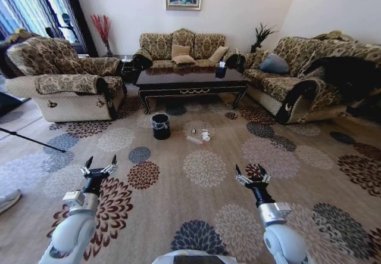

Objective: Move to the front of the table and pick up the trash from the floor, then place it into the trash bin.

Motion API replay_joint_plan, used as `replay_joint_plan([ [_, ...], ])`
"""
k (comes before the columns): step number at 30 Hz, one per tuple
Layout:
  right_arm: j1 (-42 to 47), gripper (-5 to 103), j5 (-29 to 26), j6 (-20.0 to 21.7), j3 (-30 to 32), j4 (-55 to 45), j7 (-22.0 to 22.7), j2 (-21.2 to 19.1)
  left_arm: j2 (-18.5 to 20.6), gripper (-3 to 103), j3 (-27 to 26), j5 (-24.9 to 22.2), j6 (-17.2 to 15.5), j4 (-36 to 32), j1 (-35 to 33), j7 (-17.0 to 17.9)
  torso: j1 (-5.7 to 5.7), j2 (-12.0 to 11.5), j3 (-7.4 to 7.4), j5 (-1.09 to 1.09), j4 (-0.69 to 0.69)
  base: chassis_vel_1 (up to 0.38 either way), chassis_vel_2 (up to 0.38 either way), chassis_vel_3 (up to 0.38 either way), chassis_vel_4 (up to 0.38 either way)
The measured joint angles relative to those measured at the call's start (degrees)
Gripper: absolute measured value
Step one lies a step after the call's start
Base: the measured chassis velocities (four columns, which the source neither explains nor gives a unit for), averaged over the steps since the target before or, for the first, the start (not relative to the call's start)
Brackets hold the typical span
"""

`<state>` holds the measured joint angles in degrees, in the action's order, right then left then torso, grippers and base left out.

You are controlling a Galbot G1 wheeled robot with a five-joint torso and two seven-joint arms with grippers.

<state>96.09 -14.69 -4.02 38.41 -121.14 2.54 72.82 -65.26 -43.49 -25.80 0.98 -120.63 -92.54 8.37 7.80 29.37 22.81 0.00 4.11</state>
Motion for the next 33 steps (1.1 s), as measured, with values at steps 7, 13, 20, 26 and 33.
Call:
replay_joint_plan([
  [7, -1.5, 100, -1.5, 0.5, 0.2, 0.2, 0.1, -1.7, -0.1, 100, 0.6, 0.0, -0.2, -0.1, -0.5, 0.0, -0.54, -1.4, -0.88, 0.00, 0.00, 0.000, 0.000, 0.000, 0.000],
  [13, -5.1, 100, -2.3, 1.7, -2.7, 2.0, 0.3, -5.3, -0.4, 100, 1.9, 0.5, -0.4, -0.1, -0.8, 0.1, -1.05, -2.9, -1.80, 0.01, -0.02, 0.000, 0.000, 0.000, 0.000],
  [20, -8.8, 100, -3.5, 2.6, -4.9, 4.6, 0.5, -8.2, -0.7, 100, 2.6, 0.7, -1.3, -0.7, -0.5, 0.6, -1.72, -4.7, -2.92, 0.01, -0.01, 0.000, 0.000, 0.000, 0.000],
  [26, -9.2, 100, -4.4, 2.8, -4.7, 4.6, 0.6, -8.4, -0.8, 100, 2.6, 1.0, -1.4, -0.6, -1.0, 0.6, -2.18, -5.8, -3.61, 0.01, -0.01, 0.000, 0.000, 0.000, 0.000],
  [33, -8.0, 100, -4.5, 2.8, -4.1, 3.4, 0.7, -8.3, -0.7, 100, 2.6, 1.1, -1.4, -1.0, -1.2, 0.6, -2.80, -7.5, -4.75, 0.00, 0.00, 0.000, 0.000, 0.000, 0.000],
])
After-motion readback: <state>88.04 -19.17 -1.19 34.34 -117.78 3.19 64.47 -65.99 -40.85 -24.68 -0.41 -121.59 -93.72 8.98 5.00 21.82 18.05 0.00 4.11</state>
